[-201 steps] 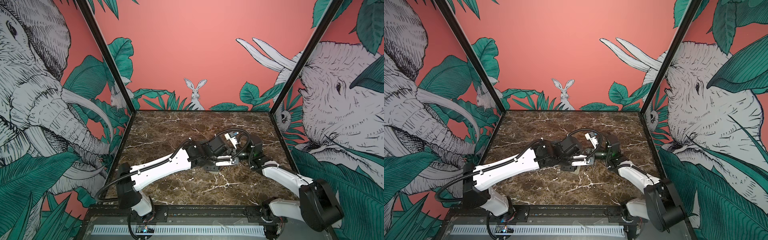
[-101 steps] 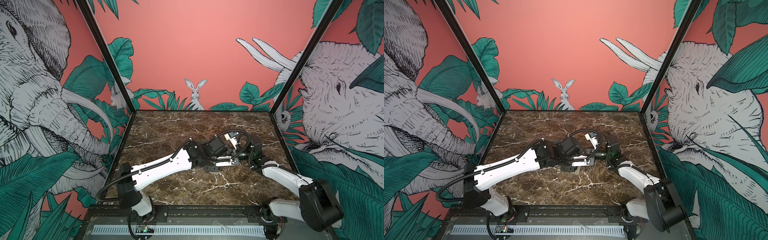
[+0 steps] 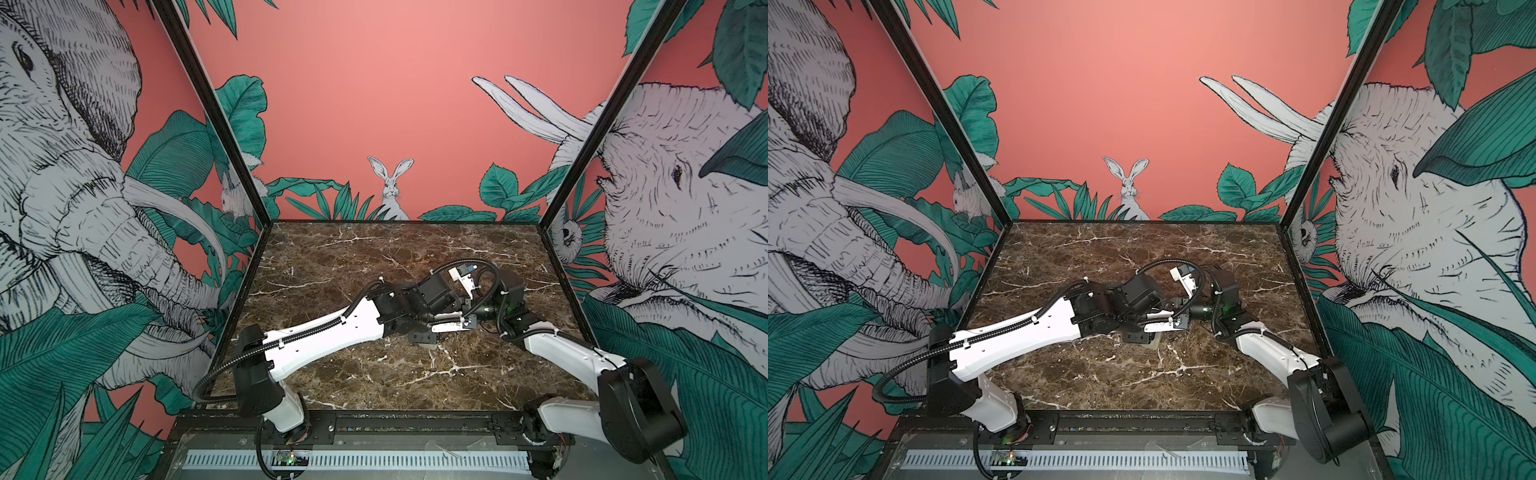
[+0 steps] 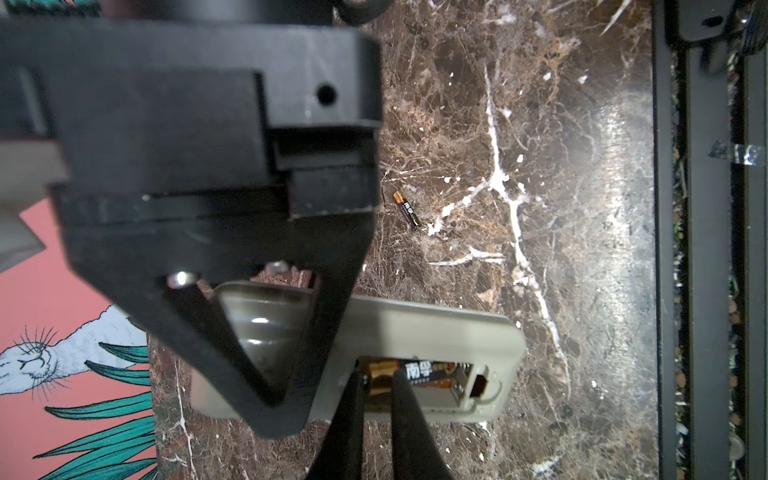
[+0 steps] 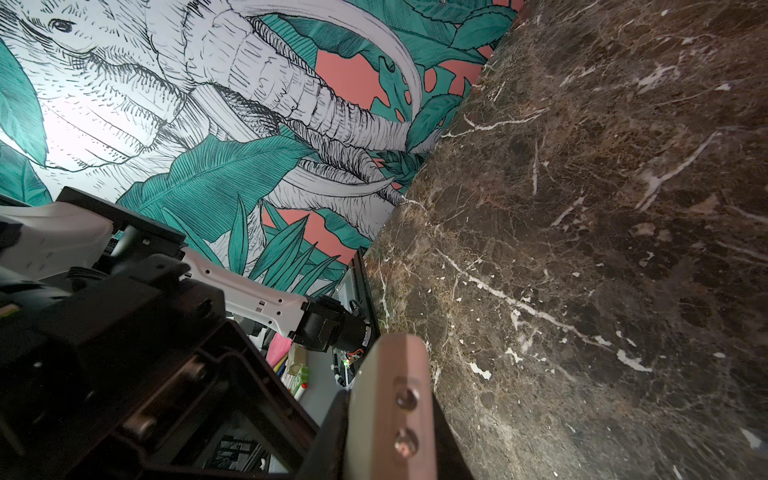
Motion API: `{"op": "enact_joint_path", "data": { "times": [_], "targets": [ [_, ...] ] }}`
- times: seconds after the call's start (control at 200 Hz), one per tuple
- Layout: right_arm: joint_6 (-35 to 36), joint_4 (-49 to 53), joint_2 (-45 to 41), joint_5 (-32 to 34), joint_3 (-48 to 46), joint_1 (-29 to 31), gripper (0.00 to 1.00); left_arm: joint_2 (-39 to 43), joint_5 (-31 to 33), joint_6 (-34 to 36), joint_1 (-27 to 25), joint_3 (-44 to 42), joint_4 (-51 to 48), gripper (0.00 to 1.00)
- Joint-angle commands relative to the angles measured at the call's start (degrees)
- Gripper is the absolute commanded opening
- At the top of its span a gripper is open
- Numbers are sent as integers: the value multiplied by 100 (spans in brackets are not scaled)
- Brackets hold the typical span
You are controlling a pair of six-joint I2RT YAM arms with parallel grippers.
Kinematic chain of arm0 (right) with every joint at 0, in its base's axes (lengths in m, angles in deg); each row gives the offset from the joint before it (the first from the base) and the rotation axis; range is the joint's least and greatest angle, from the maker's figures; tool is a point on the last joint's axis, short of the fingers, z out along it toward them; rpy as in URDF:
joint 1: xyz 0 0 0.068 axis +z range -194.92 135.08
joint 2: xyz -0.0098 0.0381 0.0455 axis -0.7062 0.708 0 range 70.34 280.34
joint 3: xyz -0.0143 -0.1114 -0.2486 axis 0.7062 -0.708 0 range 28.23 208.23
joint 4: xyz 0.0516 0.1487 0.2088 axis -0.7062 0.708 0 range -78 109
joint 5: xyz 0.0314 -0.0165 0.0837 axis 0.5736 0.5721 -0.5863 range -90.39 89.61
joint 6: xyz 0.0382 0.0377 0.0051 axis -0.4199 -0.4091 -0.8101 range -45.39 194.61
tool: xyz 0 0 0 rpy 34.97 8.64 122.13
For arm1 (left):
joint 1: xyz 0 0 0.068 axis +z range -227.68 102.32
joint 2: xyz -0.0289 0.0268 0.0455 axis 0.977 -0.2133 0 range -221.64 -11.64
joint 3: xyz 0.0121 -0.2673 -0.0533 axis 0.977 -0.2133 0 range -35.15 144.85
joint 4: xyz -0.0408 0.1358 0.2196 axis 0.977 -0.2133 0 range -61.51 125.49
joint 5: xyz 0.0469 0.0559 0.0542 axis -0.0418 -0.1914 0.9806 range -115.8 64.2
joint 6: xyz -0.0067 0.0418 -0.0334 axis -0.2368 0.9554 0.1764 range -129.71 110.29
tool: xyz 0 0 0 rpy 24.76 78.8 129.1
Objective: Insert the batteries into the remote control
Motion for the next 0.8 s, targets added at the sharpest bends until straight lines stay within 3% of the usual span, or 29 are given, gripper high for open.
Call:
{"op": "enact_joint_path", "data": {
  "times": [0.0, 0.345, 0.795],
  "targets": [
    [-365, -1049, -232, -423, 239, 37, 0, -95, -206, -49, -11, -223, -64, 16],
    [-903, -1916, -179, -508, 145, 34, 0, 6, -308, -138, -15, -426, 62, 16],
    [-891, -1964, -134, -501, 116, 34, 0, 185, -306, -263, -11, -506, 363, 15]
  ]
}}
